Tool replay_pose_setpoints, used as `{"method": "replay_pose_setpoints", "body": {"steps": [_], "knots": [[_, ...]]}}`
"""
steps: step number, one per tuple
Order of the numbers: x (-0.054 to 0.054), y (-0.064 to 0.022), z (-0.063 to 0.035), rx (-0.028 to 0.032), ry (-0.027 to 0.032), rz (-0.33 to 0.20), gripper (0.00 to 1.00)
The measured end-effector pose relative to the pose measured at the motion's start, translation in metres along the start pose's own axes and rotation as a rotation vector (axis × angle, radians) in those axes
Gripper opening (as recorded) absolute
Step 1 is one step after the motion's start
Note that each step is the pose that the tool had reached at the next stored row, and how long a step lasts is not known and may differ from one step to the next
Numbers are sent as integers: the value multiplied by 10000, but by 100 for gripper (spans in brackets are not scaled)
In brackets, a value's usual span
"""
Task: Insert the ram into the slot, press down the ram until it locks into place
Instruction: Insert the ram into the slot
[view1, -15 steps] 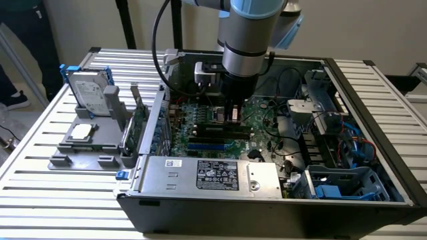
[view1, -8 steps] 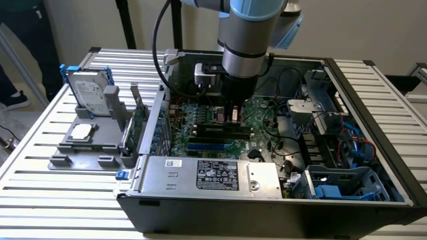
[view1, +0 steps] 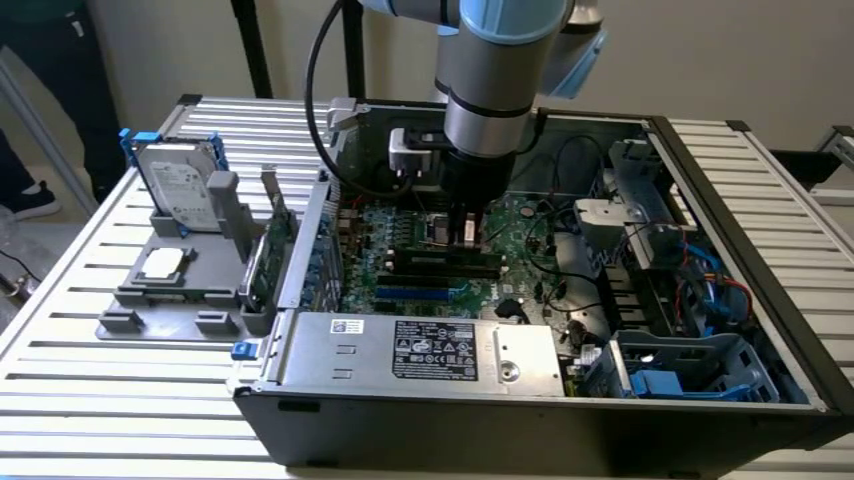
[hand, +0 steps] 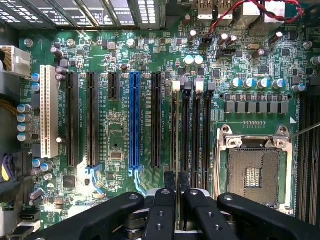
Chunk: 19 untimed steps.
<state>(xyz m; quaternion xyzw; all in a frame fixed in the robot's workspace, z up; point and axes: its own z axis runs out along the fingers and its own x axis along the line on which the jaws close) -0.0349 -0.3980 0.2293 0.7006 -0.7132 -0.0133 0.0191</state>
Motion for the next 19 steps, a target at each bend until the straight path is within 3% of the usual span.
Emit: {"method": "replay_pose_setpoints", "body": {"steps": [19], "knots": [[-2, 0, 22, -1, -2, 42, 13]]}}
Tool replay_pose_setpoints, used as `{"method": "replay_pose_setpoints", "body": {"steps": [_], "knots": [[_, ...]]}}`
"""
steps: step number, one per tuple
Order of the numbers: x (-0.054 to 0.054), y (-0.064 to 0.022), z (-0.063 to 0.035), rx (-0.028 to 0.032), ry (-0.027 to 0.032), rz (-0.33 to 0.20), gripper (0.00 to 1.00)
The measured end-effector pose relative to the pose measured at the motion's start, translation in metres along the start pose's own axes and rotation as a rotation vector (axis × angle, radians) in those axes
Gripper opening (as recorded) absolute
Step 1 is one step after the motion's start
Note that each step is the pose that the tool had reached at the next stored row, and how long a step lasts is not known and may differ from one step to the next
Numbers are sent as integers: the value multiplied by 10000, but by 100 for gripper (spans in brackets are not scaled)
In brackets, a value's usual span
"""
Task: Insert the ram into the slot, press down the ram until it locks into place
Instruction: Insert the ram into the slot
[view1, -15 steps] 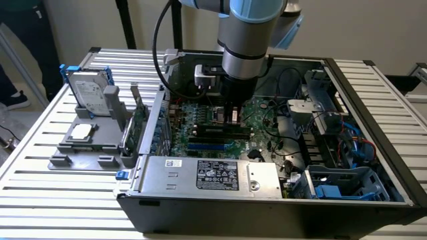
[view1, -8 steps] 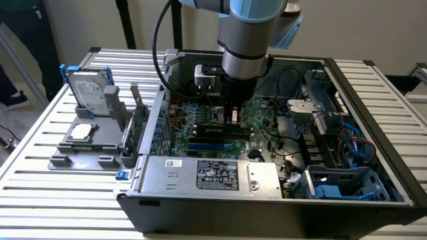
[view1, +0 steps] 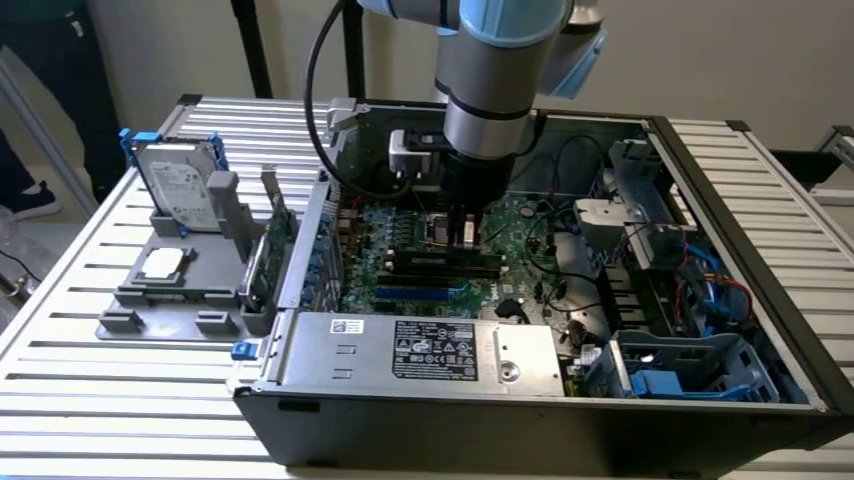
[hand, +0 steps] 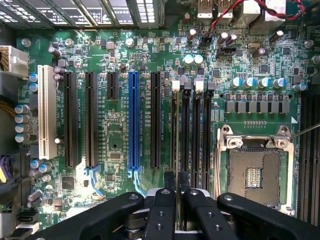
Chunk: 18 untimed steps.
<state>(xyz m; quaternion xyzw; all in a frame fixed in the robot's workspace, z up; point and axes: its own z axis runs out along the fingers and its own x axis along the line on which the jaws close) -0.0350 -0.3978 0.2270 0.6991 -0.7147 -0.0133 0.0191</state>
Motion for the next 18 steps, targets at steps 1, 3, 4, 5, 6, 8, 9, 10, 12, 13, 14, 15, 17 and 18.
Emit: {"method": "replay_pose_setpoints", "body": {"steps": [1, 3, 4, 5, 6, 8, 9, 10, 12, 13, 14, 15, 17, 18], "knots": [[0, 0, 2, 0, 0, 0, 13], [0, 1, 7, 0, 1, 0, 13], [0, 0, 10, 0, 1, 0, 13], [0, 1, 12, -1, 2, 0, 13], [-1, 0, 15, 0, -1, -1, 13], [-1, 0, 19, 0, 1, -1, 13], [-1, 0, 20, 0, 1, 0, 13], [-1, 0, 20, 0, 1, -1, 13], [-1, 0, 21, -1, -2, -1, 13], [-1, 0, 23, 0, -4, -1, 13], [-2, 0, 27, 1, -7, -1, 13], [-2, 0, 32, 2, -7, -1, 13], [-2, -1, 43, 2, -6, -1, 13], [-1, -1, 46, 1, -5, -1, 13]]}}
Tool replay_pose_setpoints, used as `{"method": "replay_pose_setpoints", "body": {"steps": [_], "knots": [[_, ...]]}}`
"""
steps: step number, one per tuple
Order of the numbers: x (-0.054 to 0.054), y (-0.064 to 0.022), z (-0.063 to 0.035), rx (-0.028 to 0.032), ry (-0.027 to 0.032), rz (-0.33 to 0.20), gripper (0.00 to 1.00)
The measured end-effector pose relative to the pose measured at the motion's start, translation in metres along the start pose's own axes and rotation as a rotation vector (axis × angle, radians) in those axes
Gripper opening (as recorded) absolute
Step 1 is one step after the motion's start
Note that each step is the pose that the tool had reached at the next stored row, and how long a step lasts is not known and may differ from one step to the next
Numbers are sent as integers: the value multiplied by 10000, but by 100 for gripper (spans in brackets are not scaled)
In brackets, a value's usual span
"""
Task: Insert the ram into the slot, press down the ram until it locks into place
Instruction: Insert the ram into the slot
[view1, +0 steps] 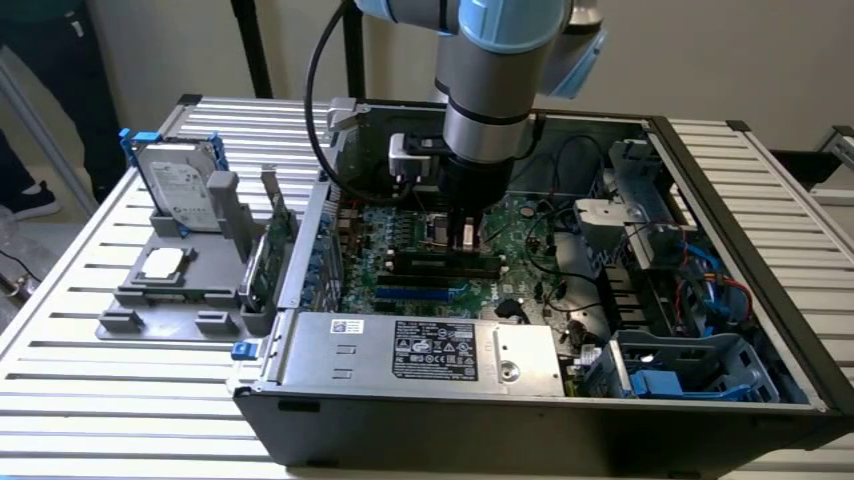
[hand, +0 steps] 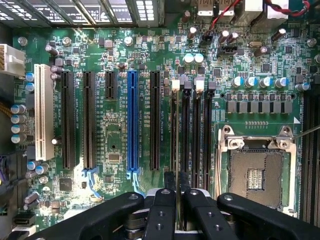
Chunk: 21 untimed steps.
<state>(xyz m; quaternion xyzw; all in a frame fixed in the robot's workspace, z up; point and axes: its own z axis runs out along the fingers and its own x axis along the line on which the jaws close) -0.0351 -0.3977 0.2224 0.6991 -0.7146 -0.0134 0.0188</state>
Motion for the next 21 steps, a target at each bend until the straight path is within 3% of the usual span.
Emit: {"method": "replay_pose_setpoints", "body": {"steps": [4, 5, 6, 11, 13, 15, 21], "knots": [[0, 1, -9, 0, -13, 0, 15], [0, 2, -36, 1, -31, 1, 15], [1, 4, -70, 1, -41, 0, 22], [5, 14, -252, -1, -69, -4, 22], [6, 16, -264, -1, -72, -4, 19], [5, 16, -264, 0, -73, -3, 11], [5, 16, -264, -1, -72, -3, 11]]}}
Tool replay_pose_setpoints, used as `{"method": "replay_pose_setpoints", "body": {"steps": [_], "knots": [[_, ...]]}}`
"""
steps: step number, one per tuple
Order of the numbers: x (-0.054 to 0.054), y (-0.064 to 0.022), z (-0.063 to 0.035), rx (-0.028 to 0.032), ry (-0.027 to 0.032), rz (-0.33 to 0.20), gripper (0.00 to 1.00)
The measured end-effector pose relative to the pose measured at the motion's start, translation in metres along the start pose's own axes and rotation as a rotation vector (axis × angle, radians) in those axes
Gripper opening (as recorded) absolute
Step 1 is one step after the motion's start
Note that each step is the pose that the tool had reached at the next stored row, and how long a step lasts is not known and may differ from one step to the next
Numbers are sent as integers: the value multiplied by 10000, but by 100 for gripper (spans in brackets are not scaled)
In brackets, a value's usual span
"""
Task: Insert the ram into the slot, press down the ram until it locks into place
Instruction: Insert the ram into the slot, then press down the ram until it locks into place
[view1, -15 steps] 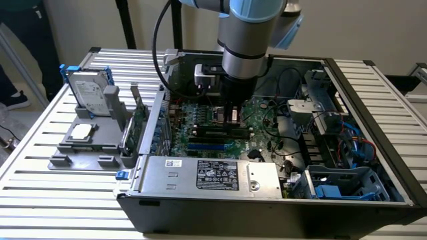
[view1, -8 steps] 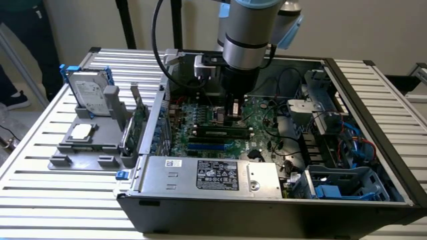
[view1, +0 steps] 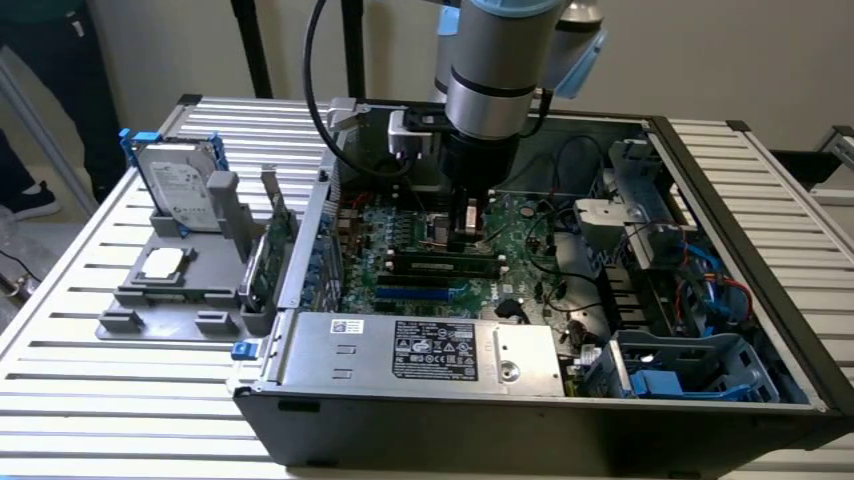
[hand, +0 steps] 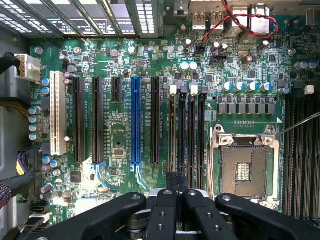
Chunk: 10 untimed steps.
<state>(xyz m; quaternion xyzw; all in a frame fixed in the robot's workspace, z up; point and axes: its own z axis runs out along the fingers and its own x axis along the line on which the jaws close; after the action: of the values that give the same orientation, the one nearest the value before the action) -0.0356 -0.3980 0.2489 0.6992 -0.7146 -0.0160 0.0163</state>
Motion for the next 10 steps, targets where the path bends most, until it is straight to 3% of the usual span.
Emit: {"method": "replay_pose_setpoints", "body": {"steps": [10], "knots": [[0, 0, 0, 0, 0, 0, 11]]}}
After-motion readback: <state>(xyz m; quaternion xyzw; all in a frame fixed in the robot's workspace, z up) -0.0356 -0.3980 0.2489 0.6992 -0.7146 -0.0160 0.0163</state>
